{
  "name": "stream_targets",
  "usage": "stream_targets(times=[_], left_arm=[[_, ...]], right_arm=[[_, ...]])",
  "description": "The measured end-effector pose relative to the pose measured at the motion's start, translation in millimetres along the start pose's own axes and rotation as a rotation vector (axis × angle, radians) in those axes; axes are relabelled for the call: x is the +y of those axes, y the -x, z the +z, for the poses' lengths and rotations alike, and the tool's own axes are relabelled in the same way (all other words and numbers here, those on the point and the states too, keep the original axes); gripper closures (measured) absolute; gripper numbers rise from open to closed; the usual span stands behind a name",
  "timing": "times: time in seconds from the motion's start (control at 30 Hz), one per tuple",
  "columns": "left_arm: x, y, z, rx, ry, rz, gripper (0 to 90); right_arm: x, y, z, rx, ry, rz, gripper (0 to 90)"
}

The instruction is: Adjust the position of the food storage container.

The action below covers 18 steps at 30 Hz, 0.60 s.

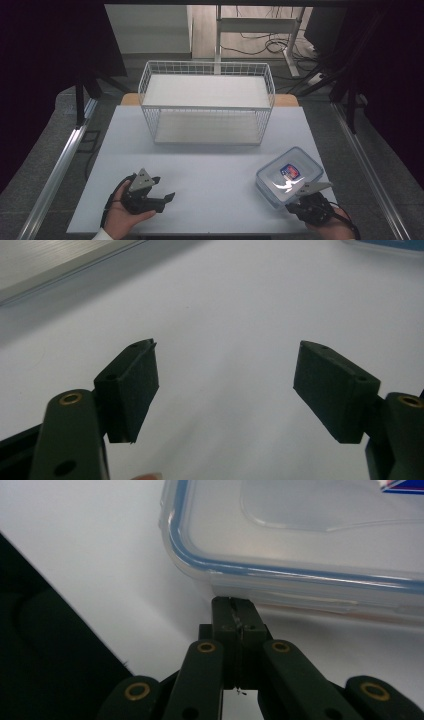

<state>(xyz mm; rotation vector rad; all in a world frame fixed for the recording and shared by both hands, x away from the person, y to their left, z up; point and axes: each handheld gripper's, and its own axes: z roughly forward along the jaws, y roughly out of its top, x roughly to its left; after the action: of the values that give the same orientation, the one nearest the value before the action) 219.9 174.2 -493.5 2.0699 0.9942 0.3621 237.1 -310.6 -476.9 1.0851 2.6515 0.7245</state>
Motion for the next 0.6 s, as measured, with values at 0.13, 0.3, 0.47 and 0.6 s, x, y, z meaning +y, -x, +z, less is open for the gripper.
stream_targets(times=[0.13,0.3,0.47,0.6], left_arm=[[-0.8,0.2,-0.5,0.003,0.001,-0.002,25.6],[-0.9,0.6,0.0,0.003,-0.001,-0.004,25.6],[-1.6,0.0,1.1,0.003,-0.005,-0.008,25.6],[-2.0,-0.5,1.5,0.005,-0.008,-0.005,25.6]], right_arm=[[3.3,-1.8,3.6,-0.004,0.006,0.000,88.9],[14.5,-8.9,8.1,-0.011,0.044,-0.009,88.9],[25.2,-14.0,14.4,-0.019,0.070,-0.022,88.9],[32.2,-16.0,19.6,-0.022,0.087,-0.021,88.9]])
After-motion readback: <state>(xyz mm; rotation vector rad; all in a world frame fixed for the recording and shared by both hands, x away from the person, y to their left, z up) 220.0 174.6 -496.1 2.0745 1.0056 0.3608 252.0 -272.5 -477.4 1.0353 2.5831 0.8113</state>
